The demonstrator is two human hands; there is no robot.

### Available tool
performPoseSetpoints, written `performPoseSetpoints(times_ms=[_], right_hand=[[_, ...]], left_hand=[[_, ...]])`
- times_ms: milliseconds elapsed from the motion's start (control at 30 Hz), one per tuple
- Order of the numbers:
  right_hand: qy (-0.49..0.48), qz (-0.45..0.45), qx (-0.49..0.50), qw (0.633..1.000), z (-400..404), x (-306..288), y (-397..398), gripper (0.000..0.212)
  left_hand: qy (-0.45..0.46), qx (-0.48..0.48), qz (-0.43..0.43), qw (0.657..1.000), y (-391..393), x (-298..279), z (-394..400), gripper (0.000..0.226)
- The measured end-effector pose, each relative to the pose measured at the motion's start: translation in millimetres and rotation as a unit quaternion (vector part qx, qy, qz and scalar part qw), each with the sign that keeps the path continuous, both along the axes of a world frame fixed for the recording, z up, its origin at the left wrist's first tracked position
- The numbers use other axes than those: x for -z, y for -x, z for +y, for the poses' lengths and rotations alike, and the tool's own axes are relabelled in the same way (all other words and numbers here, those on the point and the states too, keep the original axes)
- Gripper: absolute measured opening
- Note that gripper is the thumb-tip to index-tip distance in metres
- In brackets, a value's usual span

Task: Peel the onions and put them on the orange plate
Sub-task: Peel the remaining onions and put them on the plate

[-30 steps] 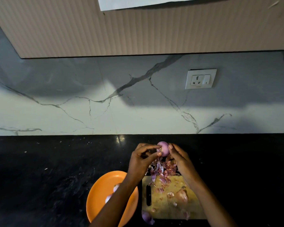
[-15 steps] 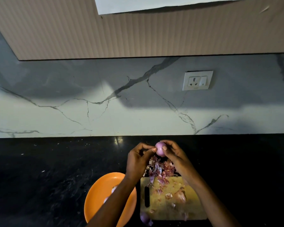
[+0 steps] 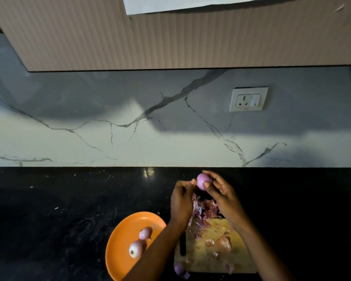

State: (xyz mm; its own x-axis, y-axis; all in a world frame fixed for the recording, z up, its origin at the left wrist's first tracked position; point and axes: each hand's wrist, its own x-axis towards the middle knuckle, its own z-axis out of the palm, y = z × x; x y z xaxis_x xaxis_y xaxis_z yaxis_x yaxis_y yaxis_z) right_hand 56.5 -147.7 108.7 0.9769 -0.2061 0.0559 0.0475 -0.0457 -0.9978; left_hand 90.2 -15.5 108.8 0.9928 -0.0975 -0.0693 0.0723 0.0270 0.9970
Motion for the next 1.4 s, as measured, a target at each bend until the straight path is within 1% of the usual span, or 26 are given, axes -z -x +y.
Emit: performPoseSetpoints(times_ms=[67, 100, 167, 233, 267, 300, 367, 433, 467, 533, 567, 600, 667, 700, 800, 867, 900, 933, 967, 1000, 1033, 1067, 1133, 1200, 1300, 1400], right_hand=[[0.005, 0.004, 0.02, 1.0, 1, 6, 2, 0.036], [0.004, 0.004, 0.028, 1.0, 2, 8, 3, 0.035], [-0.001, 0.005, 0.037, 0.999, 5, 10, 4, 0.036], [-0.004, 0.009, 0.036, 0.999, 8, 9, 3, 0.037], [-0.004, 0.01, 0.032, 0.999, 8, 9, 2, 0.037], [-0.003, 0.01, 0.028, 1.0, 9, 8, 2, 0.037], [0.004, 0.009, 0.023, 1.0, 10, 6, 0, 0.036], [0.01, 0.003, 0.018, 1.0, 12, 2, -2, 0.035], [0.011, 0.001, 0.017, 1.0, 13, 0, -3, 0.035], [0.006, 0.0, 0.022, 1.0, 14, -2, -1, 0.033], [0.004, -0.002, 0.03, 1.0, 14, -4, 1, 0.032], [0.007, -0.006, 0.042, 0.999, 13, -6, 2, 0.032], [0.015, -0.019, 0.065, 0.998, 7, -10, 5, 0.035], [0.015, -0.021, 0.068, 0.997, 3, -12, 5, 0.036], [0.001, -0.02, 0.069, 0.997, -1, -14, 3, 0.038], [-0.009, -0.02, 0.073, 0.997, -2, -11, 1, 0.039], [-0.01, -0.021, 0.072, 0.997, -2, -11, 1, 0.037], [-0.008, -0.02, 0.068, 0.997, -2, -9, 1, 0.034], [-0.002, -0.018, 0.062, 0.998, -2, -8, 1, 0.033], [0.005, -0.017, 0.053, 0.998, -3, -6, 1, 0.033], [0.011, -0.015, 0.047, 0.999, -3, -5, 2, 0.034], [0.015, -0.013, 0.045, 0.999, -4, -3, 2, 0.035], [0.021, -0.01, 0.044, 0.999, -5, -2, 3, 0.036], [0.027, -0.009, 0.045, 0.999, -5, -2, 3, 0.036], [0.033, -0.008, 0.044, 0.998, -5, 1, 3, 0.041], [0.03, -0.011, 0.04, 0.999, -3, 3, 3, 0.042]], left_hand=[[-0.11, 0.009, -0.111, 0.988, -3, 4, 4, 0.015], [-0.156, 0.017, -0.164, 0.974, -5, 6, 6, 0.017], [-0.245, 0.027, -0.265, 0.932, -10, 11, 10, 0.021], [-0.301, 0.036, -0.32, 0.898, -14, 13, 13, 0.024], [-0.311, 0.039, -0.329, 0.891, -15, 13, 13, 0.025], [-0.299, 0.037, -0.326, 0.896, -16, 13, 14, 0.025], [-0.21, 0.02, -0.275, 0.938, -12, 8, 10, 0.023], [-0.085, 0.006, -0.156, 0.984, -8, 5, 1, 0.023], [-0.028, 0.009, -0.078, 0.997, -9, 7, -5, 0.024], [0.059, -0.009, 0.061, 0.996, -16, 15, -9, 0.031], [0.063, -0.034, 0.108, 0.992, -23, 22, -6, 0.035], [0.028, -0.057, 0.123, 0.99, -31, 29, 0, 0.037], [-0.055, -0.077, 0.104, 0.99, -40, 41, 17, 0.036], [-0.07, -0.066, 0.095, 0.991, -40, 43, 23, 0.036], [-0.114, 0.004, 0.043, 0.993, -33, 39, 31, 0.04], [-0.155, 0.05, 0.003, 0.987, -31, 35, 31, 0.039], [-0.179, 0.073, -0.02, 0.981, -31, 36, 31, 0.031], [-0.199, 0.095, -0.034, 0.975, -31, 36, 32, 0.015], [-0.201, 0.116, -0.046, 0.972, -30, 36, 32, 0.01], [-0.202, 0.13, -0.059, 0.969, -30, 38, 31, 0.028], [-0.191, 0.134, -0.062, 0.97, -29, 39, 31, 0.037], [-0.169, 0.124, -0.06, 0.976, -28, 34, 29, 0.035], [-0.109, 0.109, -0.063, 0.986, -24, 22, 24, 0.018], [-0.064, 0.116, -0.065, 0.989, -22, 12, 21, 0.018], [-0.063, 0.121, -0.097, 0.986, -19, 7, 17, 0.015], [-0.082, 0.101, -0.099, 0.986, -21, 8, 18, 0.009]])
